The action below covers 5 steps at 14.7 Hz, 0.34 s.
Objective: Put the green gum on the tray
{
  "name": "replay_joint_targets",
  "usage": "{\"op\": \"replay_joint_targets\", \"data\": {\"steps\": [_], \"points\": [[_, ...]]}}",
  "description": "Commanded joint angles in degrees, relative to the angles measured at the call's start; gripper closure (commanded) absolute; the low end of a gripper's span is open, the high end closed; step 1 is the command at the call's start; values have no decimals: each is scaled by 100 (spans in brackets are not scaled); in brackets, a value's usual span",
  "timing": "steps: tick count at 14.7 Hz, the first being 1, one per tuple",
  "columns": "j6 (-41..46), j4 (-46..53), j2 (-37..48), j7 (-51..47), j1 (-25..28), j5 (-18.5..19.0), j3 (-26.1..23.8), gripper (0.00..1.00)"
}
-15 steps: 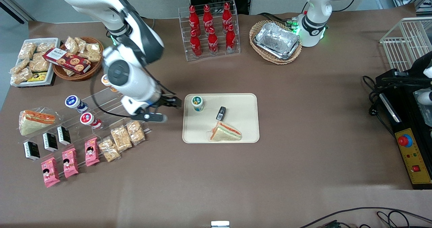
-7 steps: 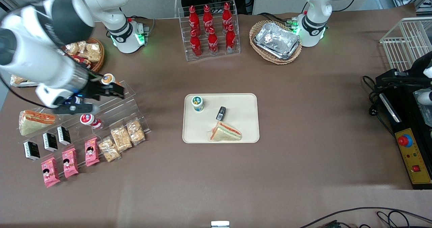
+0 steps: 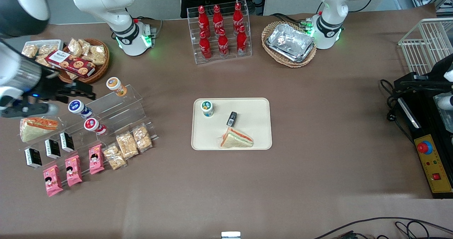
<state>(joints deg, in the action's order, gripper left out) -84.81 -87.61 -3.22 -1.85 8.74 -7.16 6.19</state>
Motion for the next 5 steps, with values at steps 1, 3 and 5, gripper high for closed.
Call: {"op": "replay_joint_targets", "data": {"steps": [1, 3, 5], "points": [[325, 596, -161, 368, 14, 83, 478, 0], [325, 614, -170, 448, 14, 74, 689, 0], [325, 623, -170, 449, 14, 83, 795, 0]]}}
